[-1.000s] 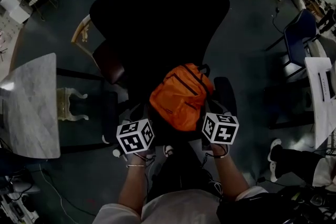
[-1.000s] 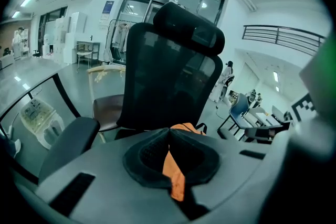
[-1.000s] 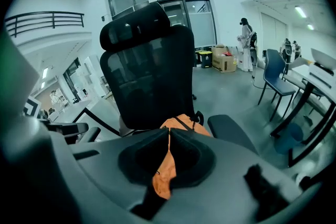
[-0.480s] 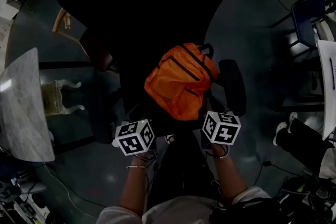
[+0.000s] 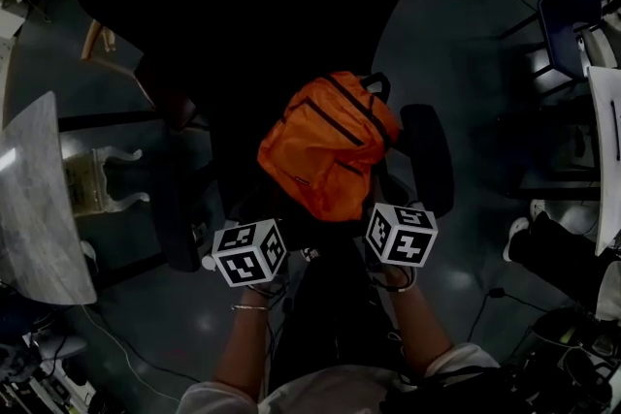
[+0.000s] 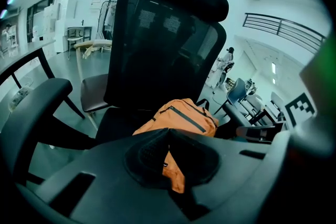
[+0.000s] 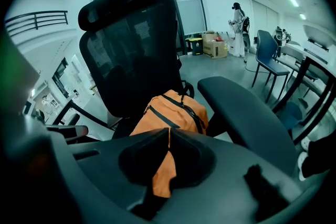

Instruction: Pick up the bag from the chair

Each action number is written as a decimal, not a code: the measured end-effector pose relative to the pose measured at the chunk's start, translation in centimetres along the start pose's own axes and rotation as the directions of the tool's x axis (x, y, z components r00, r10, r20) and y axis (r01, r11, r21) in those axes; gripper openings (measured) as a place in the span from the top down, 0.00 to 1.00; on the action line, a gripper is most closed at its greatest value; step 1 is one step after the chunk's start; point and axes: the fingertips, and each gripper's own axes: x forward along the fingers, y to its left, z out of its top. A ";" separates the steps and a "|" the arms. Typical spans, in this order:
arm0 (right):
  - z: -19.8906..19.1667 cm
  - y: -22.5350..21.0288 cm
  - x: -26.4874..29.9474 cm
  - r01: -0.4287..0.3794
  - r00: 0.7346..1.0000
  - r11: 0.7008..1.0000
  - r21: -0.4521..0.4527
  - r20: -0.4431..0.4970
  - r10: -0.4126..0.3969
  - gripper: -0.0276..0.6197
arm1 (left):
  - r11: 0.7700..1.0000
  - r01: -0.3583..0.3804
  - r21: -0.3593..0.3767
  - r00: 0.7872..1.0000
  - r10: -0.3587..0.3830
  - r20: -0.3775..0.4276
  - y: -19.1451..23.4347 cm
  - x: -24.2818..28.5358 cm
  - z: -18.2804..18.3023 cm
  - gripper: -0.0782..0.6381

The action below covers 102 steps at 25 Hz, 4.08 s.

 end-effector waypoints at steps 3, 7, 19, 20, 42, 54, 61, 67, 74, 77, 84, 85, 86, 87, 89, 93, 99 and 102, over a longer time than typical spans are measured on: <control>-0.4 -0.4 0.7 0.012 1.000 1.000 0.003 -0.004 -0.012 0.91 | 1.000 0.005 0.000 1.000 -0.005 -0.005 -0.1 0.4 -0.2 0.87; -0.6 -1.0 1.9 0.020 1.000 1.000 0.018 0.006 -0.020 0.90 | 1.000 -0.002 -0.002 1.000 0.002 -0.016 0.3 1.1 -0.8 0.87; -1.5 -2.2 6.0 0.039 0.999 0.999 0.027 0.005 -0.039 0.89 | 1.000 -0.021 0.015 0.998 0.021 -0.053 1.6 3.7 -2.3 0.87; -1.7 -2.4 6.3 0.044 0.999 0.999 0.029 0.001 -0.044 0.85 | 1.000 -0.023 0.016 0.998 0.024 -0.057 1.7 3.9 -2.5 0.87; -1.5 -6.2 11.2 0.167 0.986 0.981 0.098 0.006 -0.168 0.63 | 0.999 -0.040 -0.032 0.992 0.036 -0.123 3.0 7.4 -4.9 0.87; -1.7 -7.3 13.5 0.188 0.982 0.974 0.122 -0.016 -0.188 0.63 | 0.999 -0.041 -0.029 0.988 0.036 -0.153 3.6 8.9 -5.8 0.87; -1.6 -7.1 14.8 0.172 0.985 0.977 0.123 -0.031 -0.170 0.74 | 0.998 -0.050 -0.037 0.986 0.044 -0.163 4.1 9.3 -6.1 0.87; -1.6 -6.9 15.4 0.158 0.987 0.981 0.112 -0.040 -0.154 0.82 | 0.997 -0.060 -0.044 0.985 0.052 -0.162 4.5 9.4 -6.2 0.87; -1.2 -7.0 14.8 0.146 0.989 0.985 0.096 -0.043 -0.142 0.84 | 0.996 -0.067 -0.056 0.986 0.057 -0.156 4.1 8.9 -5.9 0.87; -0.8 -7.0 14.4 0.130 0.991 0.985 0.116 -0.050 -0.125 0.86 | 0.995 -0.065 -0.073 0.987 0.053 -0.150 3.8 8.7 -5.8 0.87; -0.5 -6.0 13.2 0.120 0.993 0.990 0.081 -0.015 -0.119 0.88 | 0.995 -0.065 -0.073 0.989 0.055 -0.138 4.0 7.6 -6.1 0.87; -0.6 -5.8 13.0 0.114 0.994 0.991 0.078 -0.015 -0.113 0.88 | 0.995 -0.065 -0.072 0.989 0.055 -0.135 4.0 7.4 -6.0 0.87; -0.6 -5.6 12.9 0.107 0.994 0.991 0.075 -0.016 -0.106 0.88 | 0.995 -0.066 -0.073 0.990 0.056 -0.132 4.0 7.2 -6.1 0.87; -0.7 -5.3 12.8 0.100 0.995 0.992 0.071 -0.017 -0.099 0.88 | 0.995 -0.066 -0.074 0.990 0.056 -0.129 4.1 7.0 -6.1 0.87; -0.5 -4.9 12.4 0.087 0.996 0.994 0.063 -0.016 -0.086 0.88 | 0.995 -0.066 -0.077 0.991 0.056 -0.123 4.0 6.6 -6.2 0.87; -0.1 -3.8 11.6 0.070 0.998 0.997 0.042 -0.002 -0.070 0.88 | 0.995 -0.065 -0.081 0.992 0.056 -0.109 3.8 5.6 -6.2 0.87; 0.5 -0.9 9.9 0.030 0.999 1.000 0.004 0.016 -0.030 0.89 | 0.992 -0.073 -0.106 0.995 0.065 -0.082 4.1 3.4 -6.0 0.87; 1.0 0.8 8.9 0.004 1.000 1.000 -0.009 0.015 -0.004 0.89 | 0.985 -0.090 -0.149 0.995 0.082 -0.059 4.7 1.9 -5.6 0.87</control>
